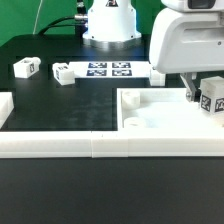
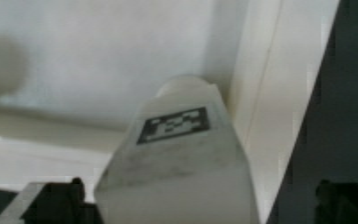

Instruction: Assemble one leg

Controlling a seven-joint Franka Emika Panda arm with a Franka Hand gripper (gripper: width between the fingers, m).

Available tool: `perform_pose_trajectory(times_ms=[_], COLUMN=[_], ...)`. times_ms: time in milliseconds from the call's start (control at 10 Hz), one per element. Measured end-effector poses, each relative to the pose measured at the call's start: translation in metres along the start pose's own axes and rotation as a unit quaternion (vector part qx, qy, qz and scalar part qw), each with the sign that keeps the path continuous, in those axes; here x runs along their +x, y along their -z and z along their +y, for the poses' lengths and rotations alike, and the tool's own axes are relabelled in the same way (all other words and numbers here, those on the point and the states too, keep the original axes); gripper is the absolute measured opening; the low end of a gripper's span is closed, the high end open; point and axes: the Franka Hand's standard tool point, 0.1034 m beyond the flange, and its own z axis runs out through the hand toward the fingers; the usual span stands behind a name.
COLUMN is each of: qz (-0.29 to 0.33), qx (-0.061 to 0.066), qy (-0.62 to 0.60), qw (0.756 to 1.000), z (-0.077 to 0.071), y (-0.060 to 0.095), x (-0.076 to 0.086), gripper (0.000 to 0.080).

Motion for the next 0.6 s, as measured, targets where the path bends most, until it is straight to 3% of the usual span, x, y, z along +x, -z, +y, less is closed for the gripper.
perform_pose_trajectory(times_ms=[200,300,400,500,600], qz=[-0.001,-0.001,-0.001,-0.001,-0.001], qx=[0.0,0.0,0.0,0.0,0.0], qy=[-0.002,-0.002,-0.002,-0.002,-0.003], qw=[1.0,1.0,1.0,1.0,1.0], z=[0.0017,0.0017,0.0018,0.0018,0.0018], y=[-0.0013,-0.0014,-0.0013,-0.0013,-0.0013], x=[-0.0006,-0.0006,-0.0003,-0.0003,-0.0003], gripper=[0.0621,0.044,0.044,0.029,0.029])
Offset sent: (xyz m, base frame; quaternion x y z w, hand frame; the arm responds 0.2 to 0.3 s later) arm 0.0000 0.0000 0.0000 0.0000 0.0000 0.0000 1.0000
